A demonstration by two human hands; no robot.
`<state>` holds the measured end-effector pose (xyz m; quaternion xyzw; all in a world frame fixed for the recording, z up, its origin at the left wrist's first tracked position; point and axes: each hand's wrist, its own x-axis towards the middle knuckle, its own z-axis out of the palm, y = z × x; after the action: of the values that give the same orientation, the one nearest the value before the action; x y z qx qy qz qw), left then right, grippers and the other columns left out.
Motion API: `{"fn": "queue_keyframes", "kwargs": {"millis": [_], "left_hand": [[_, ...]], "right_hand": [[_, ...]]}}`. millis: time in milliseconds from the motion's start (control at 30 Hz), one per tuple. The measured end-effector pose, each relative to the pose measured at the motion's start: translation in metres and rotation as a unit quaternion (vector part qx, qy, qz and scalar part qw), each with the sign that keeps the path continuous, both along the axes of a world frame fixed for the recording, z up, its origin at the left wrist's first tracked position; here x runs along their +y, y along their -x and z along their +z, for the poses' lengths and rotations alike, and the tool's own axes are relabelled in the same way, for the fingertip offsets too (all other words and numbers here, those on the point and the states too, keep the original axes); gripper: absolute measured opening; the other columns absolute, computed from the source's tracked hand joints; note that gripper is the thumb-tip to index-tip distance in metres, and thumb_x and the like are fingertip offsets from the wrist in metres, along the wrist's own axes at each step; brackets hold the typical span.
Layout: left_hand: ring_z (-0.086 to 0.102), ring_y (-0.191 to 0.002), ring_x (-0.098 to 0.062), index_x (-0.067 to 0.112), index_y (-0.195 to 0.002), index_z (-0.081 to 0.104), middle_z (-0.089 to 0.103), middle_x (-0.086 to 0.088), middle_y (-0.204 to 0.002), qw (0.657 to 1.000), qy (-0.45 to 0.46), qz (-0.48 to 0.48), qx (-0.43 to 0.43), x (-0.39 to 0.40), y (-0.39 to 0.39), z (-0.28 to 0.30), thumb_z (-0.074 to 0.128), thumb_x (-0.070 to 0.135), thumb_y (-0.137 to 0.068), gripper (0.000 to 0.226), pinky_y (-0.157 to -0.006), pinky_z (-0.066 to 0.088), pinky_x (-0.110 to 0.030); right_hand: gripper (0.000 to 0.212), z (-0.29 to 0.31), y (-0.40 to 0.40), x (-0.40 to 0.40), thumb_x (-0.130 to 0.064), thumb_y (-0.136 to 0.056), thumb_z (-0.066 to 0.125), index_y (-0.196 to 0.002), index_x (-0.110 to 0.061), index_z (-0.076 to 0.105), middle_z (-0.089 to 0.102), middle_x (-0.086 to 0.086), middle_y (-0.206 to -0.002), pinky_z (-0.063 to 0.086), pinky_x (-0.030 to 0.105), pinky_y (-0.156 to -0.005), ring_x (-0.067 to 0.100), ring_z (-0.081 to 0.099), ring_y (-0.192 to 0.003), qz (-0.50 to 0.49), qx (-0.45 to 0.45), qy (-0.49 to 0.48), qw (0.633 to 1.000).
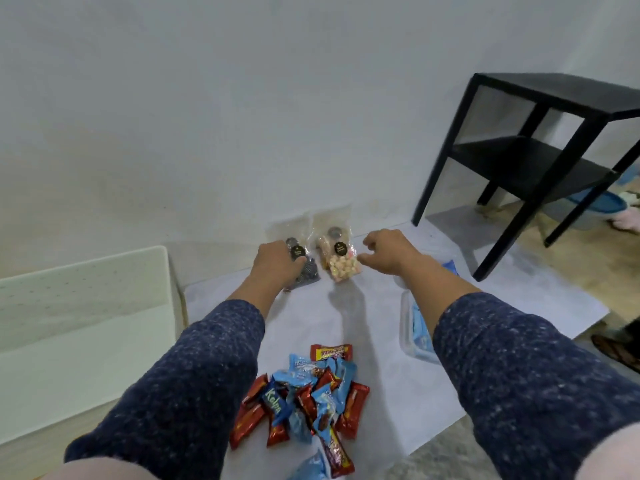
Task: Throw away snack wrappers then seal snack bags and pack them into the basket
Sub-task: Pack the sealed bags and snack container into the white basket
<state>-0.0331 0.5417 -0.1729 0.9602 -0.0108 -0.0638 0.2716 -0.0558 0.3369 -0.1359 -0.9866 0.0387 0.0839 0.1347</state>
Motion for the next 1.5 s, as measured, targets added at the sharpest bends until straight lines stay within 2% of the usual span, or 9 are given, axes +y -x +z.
{"fn": "queue_keyframes", "kwargs": {"millis": [300, 400, 600, 833, 1000, 1200, 1300, 1367, 1500], "left_hand": [[0.025, -0.137, -0.032, 0.020, -0.135, 0.043, 0.026, -0.020, -0.146, 0.985, 0.133, 0.106, 0.020, -0.024, -0.060, -0.080, 0.066, 0.033, -0.083, 0.058, -0.110, 0.027, -0.034], [0.022, -0.138, -0.031, 0.026, -0.133, 0.044, 0.022, -0.018, -0.148, 0.975, 0.151, 0.164, 0.014, -0.034, -0.078, -0.110, 0.069, 0.032, -0.081, 0.059, -0.110, 0.025, -0.032], [0.048, -0.107, -0.027, 0.027, -0.128, 0.048, 0.040, -0.018, -0.126, 0.964, 0.165, 0.209, -0.018, -0.054, -0.098, -0.141, 0.076, 0.023, -0.075, 0.061, -0.093, 0.041, -0.027], [0.045, -0.095, -0.016, 0.031, -0.120, 0.054, 0.051, -0.012, -0.114, 0.961, 0.178, 0.210, -0.026, -0.062, -0.103, -0.152, 0.081, 0.027, -0.069, 0.058, -0.086, 0.038, -0.020], [0.058, -0.099, -0.019, 0.028, -0.121, 0.059, 0.059, 0.002, -0.112, 0.950, 0.255, 0.180, -0.012, -0.060, -0.097, -0.147, 0.076, 0.019, -0.076, 0.049, -0.088, 0.053, -0.038], [0.051, -0.061, 0.005, 0.040, -0.100, 0.064, 0.061, 0.011, -0.086, 0.935, 0.295, 0.197, -0.015, -0.050, -0.085, -0.126, 0.061, 0.018, -0.089, 0.025, -0.059, 0.041, -0.011], [0.060, -0.081, -0.013, 0.034, -0.104, 0.066, 0.064, 0.002, -0.108, 0.925, 0.320, 0.202, -0.029, -0.038, -0.077, -0.104, 0.062, 0.011, -0.087, 0.029, -0.070, 0.047, -0.019], [0.059, -0.098, -0.004, 0.034, -0.107, 0.064, 0.058, 0.003, -0.122, 0.921, 0.338, 0.189, -0.044, -0.026, -0.072, -0.084, 0.062, 0.004, -0.085, 0.037, -0.074, 0.050, -0.020], [0.054, -0.062, 0.025, 0.030, -0.108, 0.061, 0.049, -0.004, -0.134, 0.904, 0.380, 0.180, -0.078, 0.002, -0.057, -0.043, 0.060, -0.004, -0.085, 0.040, -0.051, 0.048, -0.007]], "right_hand": [[0.039, -0.074, -0.095, -0.031, -0.022, -0.082, 0.064, -0.121, -0.019, 0.062, 0.055, 0.013, -0.124, 0.042, 0.026, -0.087, 0.027, 0.054, -0.115, 0.020, 0.029, -0.112, 0.993], [0.045, -0.104, -0.126, -0.042, -0.019, -0.078, 0.072, -0.122, -0.023, 0.061, 0.036, 0.013, -0.138, 0.037, 0.024, -0.098, 0.024, 0.047, -0.123, 0.010, 0.043, -0.165, 0.985], [0.054, -0.146, -0.165, -0.059, -0.012, -0.068, 0.082, -0.117, -0.026, 0.064, 0.046, 0.012, -0.135, 0.042, 0.030, -0.103, 0.026, 0.054, -0.117, 0.021, 0.068, -0.247, 0.966], [0.046, -0.166, -0.176, -0.062, -0.008, -0.069, 0.079, -0.111, -0.023, 0.066, 0.050, -0.007, -0.086, 0.036, 0.003, -0.047, 0.000, 0.045, -0.066, 0.033, 0.061, -0.330, 0.941], [0.041, -0.162, -0.174, -0.058, 0.005, -0.076, 0.070, -0.112, -0.015, 0.066, 0.059, 0.006, -0.119, 0.055, 0.023, -0.067, 0.014, 0.058, -0.097, 0.038, 0.089, -0.411, 0.906], [0.039, -0.137, -0.168, -0.050, 0.009, -0.077, 0.067, -0.106, -0.018, 0.068, 0.056, 0.000, -0.106, 0.057, 0.019, -0.054, 0.015, 0.062, -0.081, 0.026, 0.111, -0.474, 0.873], [0.038, -0.112, -0.164, -0.038, 0.009, -0.076, 0.067, -0.104, -0.016, 0.070, 0.061, 0.003, -0.104, 0.051, 0.015, -0.048, 0.014, 0.062, -0.069, 0.038, 0.094, -0.474, 0.875], [0.036, -0.093, -0.161, -0.027, 0.009, -0.076, 0.068, -0.100, -0.018, 0.070, 0.065, 0.002, -0.086, 0.050, 0.022, -0.050, 0.024, 0.061, -0.063, 0.048, 0.084, -0.478, 0.873], [0.037, -0.052, -0.147, 0.004, 0.008, -0.074, 0.070, -0.092, -0.024, 0.069, 0.059, 0.010, -0.086, 0.054, 0.026, -0.060, 0.025, 0.055, -0.070, 0.070, 0.050, -0.496, 0.864]]}}
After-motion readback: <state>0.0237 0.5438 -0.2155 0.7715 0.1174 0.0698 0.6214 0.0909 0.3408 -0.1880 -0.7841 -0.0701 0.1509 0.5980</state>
